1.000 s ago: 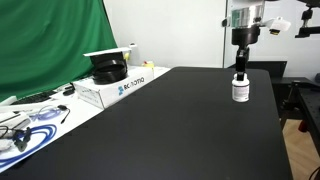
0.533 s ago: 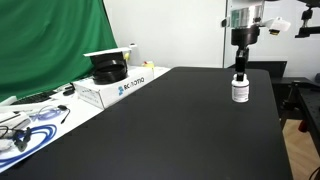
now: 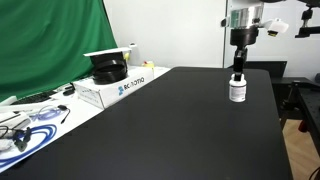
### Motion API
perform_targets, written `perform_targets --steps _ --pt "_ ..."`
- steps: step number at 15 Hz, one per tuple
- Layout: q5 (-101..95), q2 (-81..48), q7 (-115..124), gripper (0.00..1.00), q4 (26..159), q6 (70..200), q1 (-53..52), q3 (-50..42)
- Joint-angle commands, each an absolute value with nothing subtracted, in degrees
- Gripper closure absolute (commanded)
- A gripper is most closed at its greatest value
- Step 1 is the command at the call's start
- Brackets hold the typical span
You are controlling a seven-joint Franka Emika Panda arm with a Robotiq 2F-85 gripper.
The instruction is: Pick the bottle and move it to the left of the table
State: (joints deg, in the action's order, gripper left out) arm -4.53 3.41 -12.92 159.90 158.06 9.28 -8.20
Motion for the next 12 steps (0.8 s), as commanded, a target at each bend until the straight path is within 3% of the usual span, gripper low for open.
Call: perform_targets --steps 1,12 --pt "-1.3 1.4 -16.6 0.81 159.9 162.3 8.9 -9.3" --pt "5.6 -5.4 -24.4 0.81 159.9 170.9 10.2 -8.8"
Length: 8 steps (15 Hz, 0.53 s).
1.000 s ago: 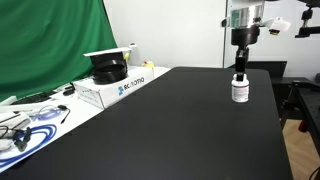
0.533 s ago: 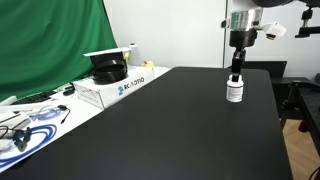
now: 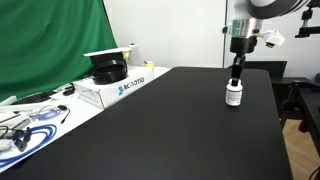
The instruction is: Pick the bottle and move it to the left of the table
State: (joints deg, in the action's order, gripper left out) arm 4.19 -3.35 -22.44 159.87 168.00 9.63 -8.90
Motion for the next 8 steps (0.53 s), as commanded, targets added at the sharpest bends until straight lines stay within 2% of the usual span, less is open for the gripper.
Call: perform_targets --steps 1,5,6,7,8 --pt "5.7 -6.2 -24.5 0.81 159.9 171.7 10.3 -8.8" --pt "5.5 -7.9 -24.6 0.81 159.9 173.3 10.6 -8.7" --pt "6.2 -6.6 -25.2 0.31 159.9 171.1 10.9 -8.2" --pt "5.2 -5.9 -24.3 0.31 159.8 170.5 10.4 -8.8" --pt "3.9 -5.1 -23.3 0.24 159.8 169.1 9.9 -9.5"
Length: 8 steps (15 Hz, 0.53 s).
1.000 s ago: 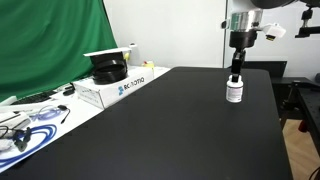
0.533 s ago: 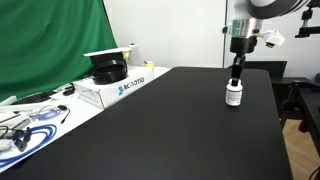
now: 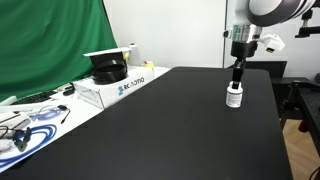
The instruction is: Pick the bottle and move it to the left of the table
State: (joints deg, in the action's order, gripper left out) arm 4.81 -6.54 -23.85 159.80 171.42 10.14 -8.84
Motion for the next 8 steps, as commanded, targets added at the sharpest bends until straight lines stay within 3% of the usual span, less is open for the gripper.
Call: perform_targets --steps 1,4,8 --pt "3.2 -3.5 -22.6 0.18 159.8 167.0 9.7 -9.9" --pt "2.1 2.0 -21.7 0.01 159.2 159.8 10.6 -8.9" --pt "-0.7 13.5 -21.0 0.00 160.0 150.0 9.8 -9.3"
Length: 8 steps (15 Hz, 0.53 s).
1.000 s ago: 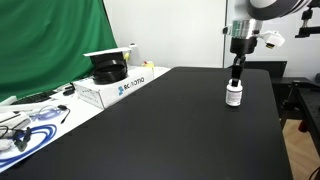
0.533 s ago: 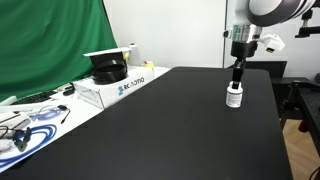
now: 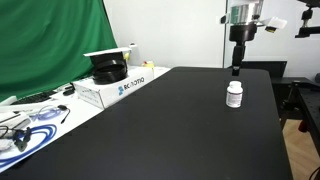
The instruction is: Pick the bottle and move it to the left of the table
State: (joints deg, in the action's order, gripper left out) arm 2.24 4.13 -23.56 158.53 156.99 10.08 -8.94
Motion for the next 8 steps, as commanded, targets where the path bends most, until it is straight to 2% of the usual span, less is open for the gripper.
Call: perform_targets --steps 1,4,7,8 --pt "-1.4 15.6 -20.5 0.00 159.9 147.6 9.8 -9.1" --pt "-4.3 21.3 -19.5 0.01 160.3 140.4 9.7 -8.5" --pt "-4.8 20.9 -22.1 0.00 158.8 130.8 7.3 -8.1" --pt "-4.2 21.0 -22.2 0.00 158.8 134.7 7.9 -9.5"
